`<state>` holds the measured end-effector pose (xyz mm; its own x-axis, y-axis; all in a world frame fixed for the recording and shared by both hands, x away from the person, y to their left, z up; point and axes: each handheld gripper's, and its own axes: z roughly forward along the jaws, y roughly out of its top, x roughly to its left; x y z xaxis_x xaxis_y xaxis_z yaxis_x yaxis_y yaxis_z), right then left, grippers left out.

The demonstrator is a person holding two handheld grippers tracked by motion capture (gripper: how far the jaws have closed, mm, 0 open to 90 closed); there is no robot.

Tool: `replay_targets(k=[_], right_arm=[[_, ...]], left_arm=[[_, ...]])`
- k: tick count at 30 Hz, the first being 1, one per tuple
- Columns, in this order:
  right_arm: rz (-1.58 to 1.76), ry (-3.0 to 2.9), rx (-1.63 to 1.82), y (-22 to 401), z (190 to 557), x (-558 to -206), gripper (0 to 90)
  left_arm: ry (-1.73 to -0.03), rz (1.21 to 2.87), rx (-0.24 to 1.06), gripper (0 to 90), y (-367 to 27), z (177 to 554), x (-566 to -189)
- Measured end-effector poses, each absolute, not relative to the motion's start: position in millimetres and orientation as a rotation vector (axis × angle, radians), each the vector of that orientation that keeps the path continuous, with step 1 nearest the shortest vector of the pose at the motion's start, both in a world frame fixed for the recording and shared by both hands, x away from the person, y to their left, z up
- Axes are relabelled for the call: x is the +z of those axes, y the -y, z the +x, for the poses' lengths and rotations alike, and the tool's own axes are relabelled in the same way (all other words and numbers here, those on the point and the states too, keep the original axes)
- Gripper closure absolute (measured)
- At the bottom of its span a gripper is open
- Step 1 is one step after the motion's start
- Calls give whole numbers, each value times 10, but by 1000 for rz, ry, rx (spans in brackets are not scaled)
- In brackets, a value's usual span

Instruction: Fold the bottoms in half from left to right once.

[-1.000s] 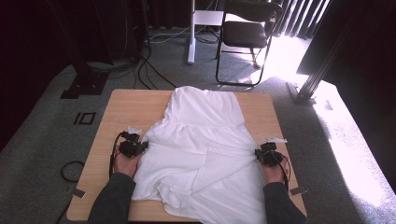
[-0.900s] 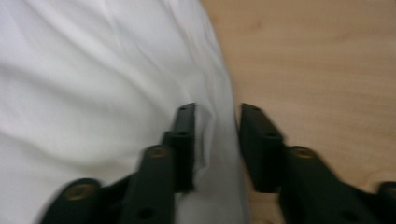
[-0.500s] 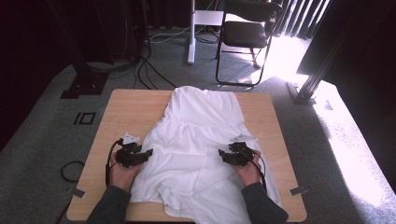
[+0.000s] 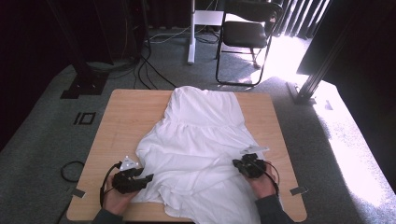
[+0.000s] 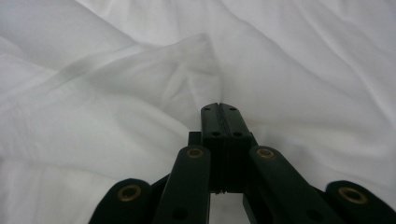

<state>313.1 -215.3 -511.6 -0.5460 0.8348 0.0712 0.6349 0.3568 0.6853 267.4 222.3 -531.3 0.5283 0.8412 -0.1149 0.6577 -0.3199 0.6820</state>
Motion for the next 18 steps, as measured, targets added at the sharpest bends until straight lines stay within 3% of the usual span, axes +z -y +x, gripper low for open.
replay_targets(k=[5, 6, 7, 8, 11, 15, 18], right_arm=[[1367, -2238, 957, 2579, 2831, -5084, 900], [1387, -2221, 962, 2665, 2764, -5085, 900], [1411, -2201, 975, 2748, 2695, -5089, 900], [1435, -2188, 983, 2825, 2628, -5093, 900], [1479, -2153, 1009, 3028, 2424, -5102, 900], [1541, -2136, 1003, 3238, 2178, -5134, 898], [1577, -2166, 936, 3310, 2102, -5182, 878]], left_arm=[[-1195, 2132, 350, 492, -2191, 2566, -5440], [-1194, 2138, 350, 539, -2189, 2545, -5433], [-1193, 2145, 329, 680, -2194, 2526, -5428], [-1180, 2155, 310, 765, -2201, 2510, -5426], [-1129, 2167, 254, 876, -2221, 2434, -5405], [-1140, 2144, 280, 866, -2233, 2348, -5370], [-1143, 2089, 295, 651, -2240, 2345, -5337]])
